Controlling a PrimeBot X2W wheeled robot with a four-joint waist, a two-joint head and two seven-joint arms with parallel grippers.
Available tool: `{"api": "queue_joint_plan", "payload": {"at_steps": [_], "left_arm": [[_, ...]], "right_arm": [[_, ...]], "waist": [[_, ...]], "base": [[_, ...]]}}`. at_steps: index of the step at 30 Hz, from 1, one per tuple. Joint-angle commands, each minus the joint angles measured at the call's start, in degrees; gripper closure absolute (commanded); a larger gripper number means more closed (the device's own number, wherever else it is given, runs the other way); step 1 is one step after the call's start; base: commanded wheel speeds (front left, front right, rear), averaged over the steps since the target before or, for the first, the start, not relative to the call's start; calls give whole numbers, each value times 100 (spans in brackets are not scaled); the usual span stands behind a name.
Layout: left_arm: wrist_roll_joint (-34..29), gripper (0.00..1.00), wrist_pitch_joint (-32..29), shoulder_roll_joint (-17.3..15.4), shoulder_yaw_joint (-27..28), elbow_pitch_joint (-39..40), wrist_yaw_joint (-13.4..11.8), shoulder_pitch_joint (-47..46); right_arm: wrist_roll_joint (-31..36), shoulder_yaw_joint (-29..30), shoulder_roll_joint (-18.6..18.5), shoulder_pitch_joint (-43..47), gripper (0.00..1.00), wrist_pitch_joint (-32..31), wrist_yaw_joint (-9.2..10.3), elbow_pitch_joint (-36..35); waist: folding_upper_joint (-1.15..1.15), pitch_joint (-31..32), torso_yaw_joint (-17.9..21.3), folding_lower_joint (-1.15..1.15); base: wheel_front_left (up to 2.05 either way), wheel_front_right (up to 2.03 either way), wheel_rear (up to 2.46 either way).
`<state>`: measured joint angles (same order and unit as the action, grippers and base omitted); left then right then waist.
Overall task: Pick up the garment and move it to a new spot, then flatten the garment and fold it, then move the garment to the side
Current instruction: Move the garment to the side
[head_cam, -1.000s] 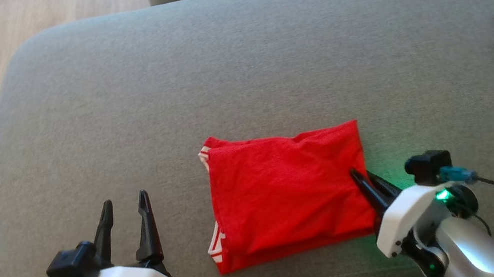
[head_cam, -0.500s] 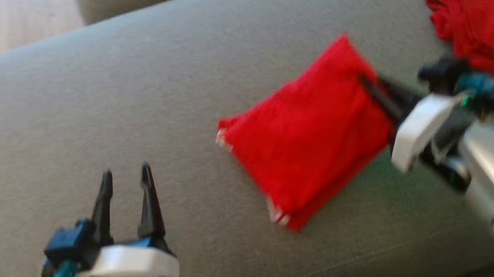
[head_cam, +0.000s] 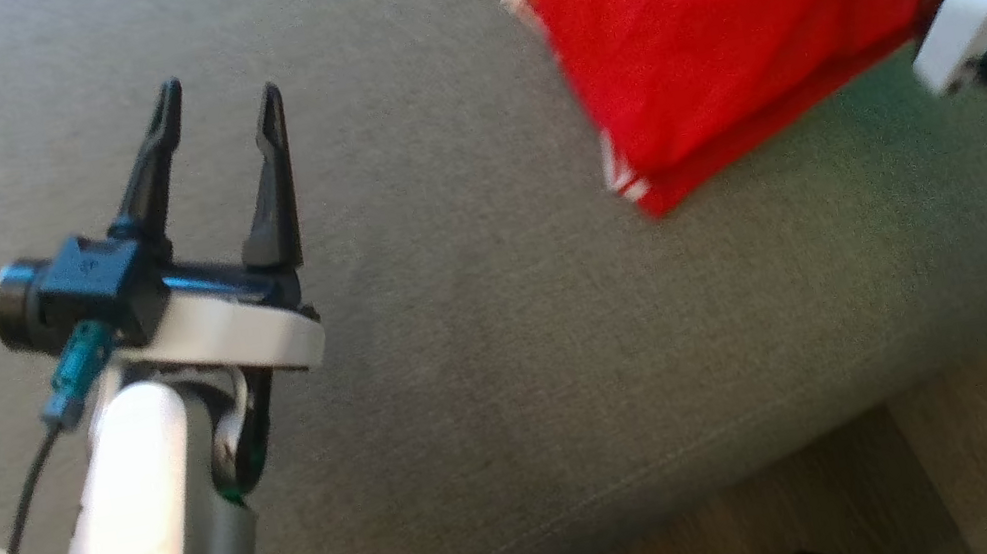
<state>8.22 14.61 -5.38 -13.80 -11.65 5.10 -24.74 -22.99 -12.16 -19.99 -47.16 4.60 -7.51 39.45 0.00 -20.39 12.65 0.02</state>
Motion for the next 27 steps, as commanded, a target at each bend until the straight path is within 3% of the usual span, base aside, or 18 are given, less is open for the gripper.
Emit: {"api": "queue_joint_plan", "payload": {"at_steps": [1, 8, 17, 18, 19, 20, 27], "left_arm": [[-61, 0, -30, -145, 135, 151, 16, -250], [-159, 0, -164, -294, 50, 152, 35, -616], [-144, 0, -238, -341, -10, 191, 14, -683], [-139, 0, -243, -343, -17, 192, 10, -678], [-132, 0, -245, -345, -23, 190, 7, -673], [-124, 0, -247, -344, -29, 187, 4, -669], [-24, 0, -183, -289, -46, 78, -31, -616]], "right_arm": [[-49, 97, -179, -302, 100, 126, 2, -42], [35, 553, -470, -896, 100, 550, 2, 618], [169, 703, -474, -1161, 100, 778, 2, 1124], [180, 705, -477, -1183, 85, 795, 2, 1170], [186, 719, -478, -1205, 18, 815, 2, 1212], [190, 720, -469, -1225, 0, 835, 2, 1241], [373, 731, -430, -1294, 0, 957, 2, 1207]], "waist": [[0, -406, 347, -2], [0, -755, 520, -2], [0, -887, 571, -2], [0, -895, 568, -2], [0, -900, 563, -2], [0, -903, 554, -2], [0, -774, 423, -2]], "base": [[0, 0, 0], [0, 0, 0], [0, 0, 0], [0, 0, 0], [0, 0, 0], [0, 0, 0], [0, 0, 0]]}}
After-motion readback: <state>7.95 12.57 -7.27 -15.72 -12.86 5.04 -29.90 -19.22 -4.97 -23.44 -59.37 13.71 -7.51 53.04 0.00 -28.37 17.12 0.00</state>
